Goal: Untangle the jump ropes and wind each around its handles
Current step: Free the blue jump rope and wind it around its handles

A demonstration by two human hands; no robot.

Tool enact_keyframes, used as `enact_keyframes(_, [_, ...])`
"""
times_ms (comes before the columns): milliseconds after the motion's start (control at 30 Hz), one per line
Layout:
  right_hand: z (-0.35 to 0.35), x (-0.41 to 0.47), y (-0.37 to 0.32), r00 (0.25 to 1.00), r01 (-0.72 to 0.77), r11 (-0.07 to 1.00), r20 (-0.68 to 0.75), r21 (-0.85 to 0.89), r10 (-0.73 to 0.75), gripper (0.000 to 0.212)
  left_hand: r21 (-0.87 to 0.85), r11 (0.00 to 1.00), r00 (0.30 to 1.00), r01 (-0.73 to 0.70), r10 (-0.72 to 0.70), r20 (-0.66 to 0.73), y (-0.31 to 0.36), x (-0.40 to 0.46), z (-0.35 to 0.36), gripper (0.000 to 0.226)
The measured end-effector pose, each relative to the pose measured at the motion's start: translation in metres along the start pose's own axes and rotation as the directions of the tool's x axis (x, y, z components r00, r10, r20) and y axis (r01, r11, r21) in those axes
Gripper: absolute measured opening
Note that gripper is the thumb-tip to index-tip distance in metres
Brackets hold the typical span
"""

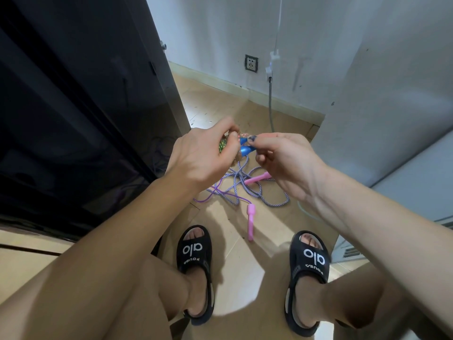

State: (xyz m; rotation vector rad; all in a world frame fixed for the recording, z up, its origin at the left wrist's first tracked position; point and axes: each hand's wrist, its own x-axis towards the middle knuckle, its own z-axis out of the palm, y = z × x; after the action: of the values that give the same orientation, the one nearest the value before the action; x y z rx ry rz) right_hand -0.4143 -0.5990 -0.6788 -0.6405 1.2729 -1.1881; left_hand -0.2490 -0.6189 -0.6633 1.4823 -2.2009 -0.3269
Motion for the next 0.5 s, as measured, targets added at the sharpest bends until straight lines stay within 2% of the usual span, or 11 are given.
enact_keyframes(100, [-0.0008, 0.0009, 0.0, 0.997, -0.065, 0.997, 0.034, 0.043, 0.064, 0.014, 0.055, 0.998, 0.999, -0.009, 0.008, 0.032, 0.001, -0.0016, -0.001, 0.017])
enact_keyframes(200, [0.0016, 0.0007, -0.0008, 0.994, -0.097, 0.994, 0.048, 0.043, 0.095, 0.005, 0.089, 0.996, 0.999, -0.019, 0.015, 0.039, 0.0026, -0.002, -0.002, 0.017])
enact_keyframes(367, [0.0003, 0.0025, -0.0015, 0.998, -0.058, 0.998, -0.004, 0.033, 0.058, 0.005, 0.03, 1.0, 1.0, 0.002, -0.003, 0.024, 0.0013, -0.0007, -0.0005, 0.015])
enact_keyframes(500, [0.0006, 0.0009, -0.005, 0.993, -0.111, 0.986, 0.048, 0.123, 0.106, 0.008, -0.048, 0.998, 0.999, 0.039, -0.037, 0.039, -0.0009, 0.0008, 0.0008, 0.016])
